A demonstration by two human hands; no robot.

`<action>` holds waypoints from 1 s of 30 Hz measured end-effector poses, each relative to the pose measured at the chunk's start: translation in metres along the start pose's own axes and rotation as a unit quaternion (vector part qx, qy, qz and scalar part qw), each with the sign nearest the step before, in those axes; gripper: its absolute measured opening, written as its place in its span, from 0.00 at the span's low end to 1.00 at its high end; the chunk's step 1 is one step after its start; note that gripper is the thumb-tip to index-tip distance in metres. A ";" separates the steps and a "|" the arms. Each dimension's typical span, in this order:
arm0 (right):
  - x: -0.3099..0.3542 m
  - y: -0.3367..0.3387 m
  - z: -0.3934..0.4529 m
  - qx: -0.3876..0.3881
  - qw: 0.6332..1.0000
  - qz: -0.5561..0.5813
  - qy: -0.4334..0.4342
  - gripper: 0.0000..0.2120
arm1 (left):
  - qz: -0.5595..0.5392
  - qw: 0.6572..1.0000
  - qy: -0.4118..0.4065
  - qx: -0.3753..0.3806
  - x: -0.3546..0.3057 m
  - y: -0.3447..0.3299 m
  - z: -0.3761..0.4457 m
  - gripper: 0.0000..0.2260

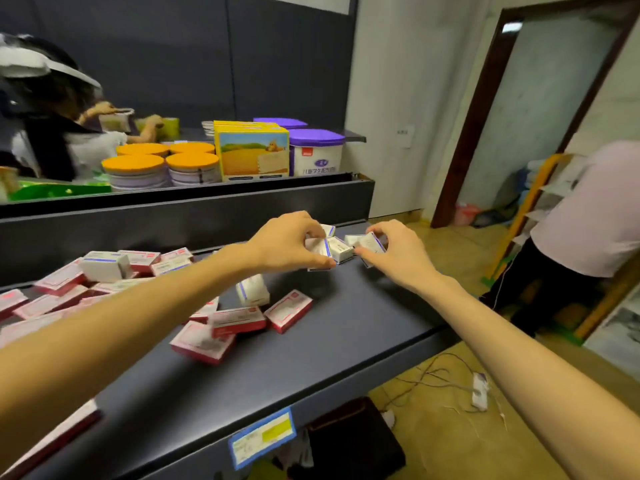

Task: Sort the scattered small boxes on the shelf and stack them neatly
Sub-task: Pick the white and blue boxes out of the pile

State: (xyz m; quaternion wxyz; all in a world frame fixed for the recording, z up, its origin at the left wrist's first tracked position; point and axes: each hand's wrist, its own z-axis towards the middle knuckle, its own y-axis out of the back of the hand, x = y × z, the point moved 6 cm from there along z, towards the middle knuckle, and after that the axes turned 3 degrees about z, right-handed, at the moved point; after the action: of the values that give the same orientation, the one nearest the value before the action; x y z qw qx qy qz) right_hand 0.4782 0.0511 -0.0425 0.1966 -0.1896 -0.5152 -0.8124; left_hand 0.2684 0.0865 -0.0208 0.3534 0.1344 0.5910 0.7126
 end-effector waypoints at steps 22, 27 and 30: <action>-0.073 -0.043 0.081 0.143 0.965 0.188 0.117 0.39 | 0.176 0.963 0.193 -0.071 -0.026 -0.060 0.069 0.37; -0.061 -0.034 0.083 0.113 0.966 0.161 0.166 0.22 | 0.183 0.956 0.220 -0.066 -0.005 -0.034 0.058 0.32; -0.034 -0.035 0.084 0.093 0.964 0.146 0.203 0.19 | 0.202 0.953 0.218 -0.060 0.015 -0.014 0.039 0.25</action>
State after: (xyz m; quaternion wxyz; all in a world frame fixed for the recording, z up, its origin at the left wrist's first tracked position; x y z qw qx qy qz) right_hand 0.4979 0.1450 -0.0529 0.4297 -0.0748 -0.5050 -0.7448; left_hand 0.2866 0.1261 -0.0265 0.0723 0.0708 0.5707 0.8149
